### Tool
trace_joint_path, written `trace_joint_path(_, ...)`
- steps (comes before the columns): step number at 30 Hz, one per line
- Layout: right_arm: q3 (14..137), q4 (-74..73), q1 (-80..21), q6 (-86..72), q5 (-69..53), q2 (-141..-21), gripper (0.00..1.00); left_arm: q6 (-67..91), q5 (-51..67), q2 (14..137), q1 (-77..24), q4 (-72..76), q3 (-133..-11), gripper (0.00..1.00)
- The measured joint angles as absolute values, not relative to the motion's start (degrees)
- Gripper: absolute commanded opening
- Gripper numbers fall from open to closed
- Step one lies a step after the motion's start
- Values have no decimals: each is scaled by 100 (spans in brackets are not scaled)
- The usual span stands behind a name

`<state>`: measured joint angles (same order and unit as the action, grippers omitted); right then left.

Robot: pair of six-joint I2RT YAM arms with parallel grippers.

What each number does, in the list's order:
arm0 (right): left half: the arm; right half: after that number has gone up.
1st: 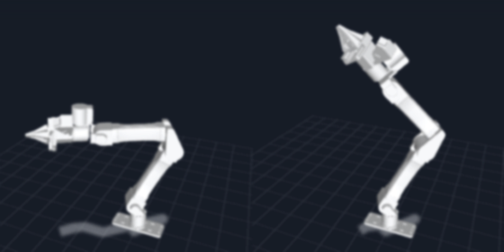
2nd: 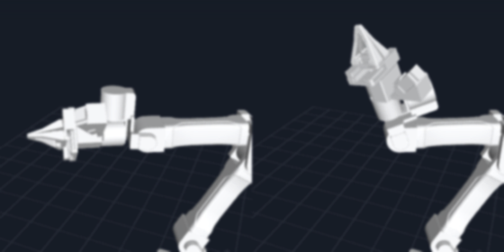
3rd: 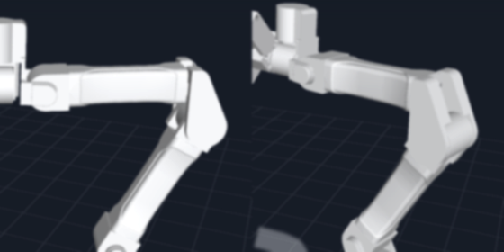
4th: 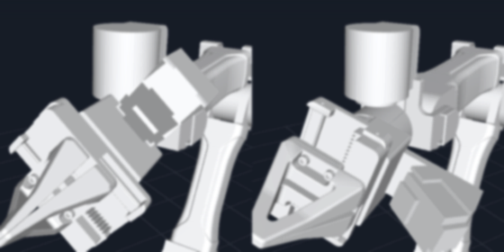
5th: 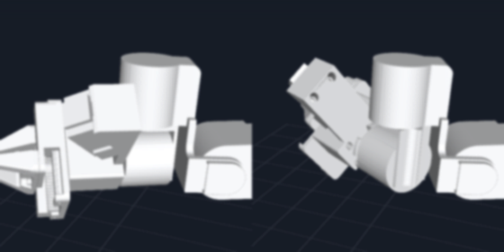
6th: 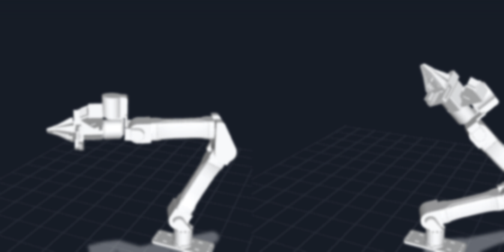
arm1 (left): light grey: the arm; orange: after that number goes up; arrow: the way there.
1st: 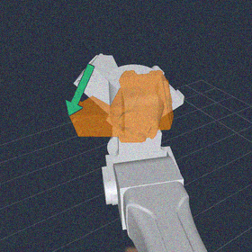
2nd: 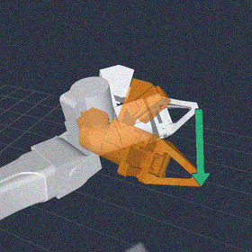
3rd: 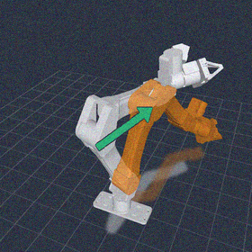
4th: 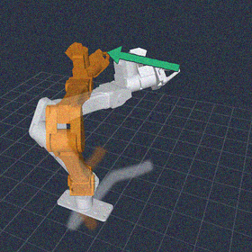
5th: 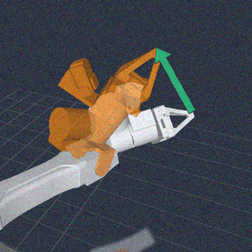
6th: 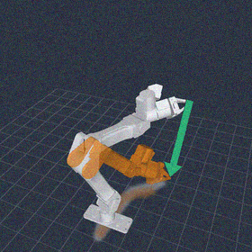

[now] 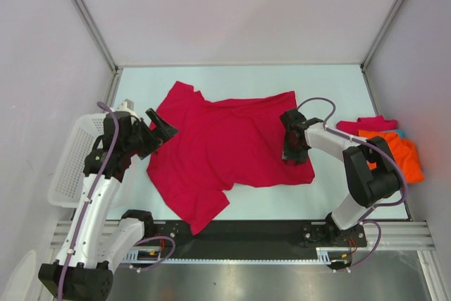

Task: Fold and stack the t-shirts
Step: Flatten out the tshirt

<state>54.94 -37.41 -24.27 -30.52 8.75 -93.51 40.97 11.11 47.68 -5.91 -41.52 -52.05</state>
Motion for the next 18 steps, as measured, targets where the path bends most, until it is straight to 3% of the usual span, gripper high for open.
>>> trace_joint_path(3, 5485, -3736, -2427, -3063, 902, -9351, 38, 4097, 1120, 4768, -591, -4147, -5205, 100)
trace_joint_path(7, 5485, -3726, -2427, -3061, 915, -9354, 0, 4097, 1120, 4768, -593, -4147, -5205, 100)
trace_joint_path(18, 5422, -3662, -2460, -3107, 1044, -9198, 0, 4093, 1122, 4762, -596, -4139, -5153, 99)
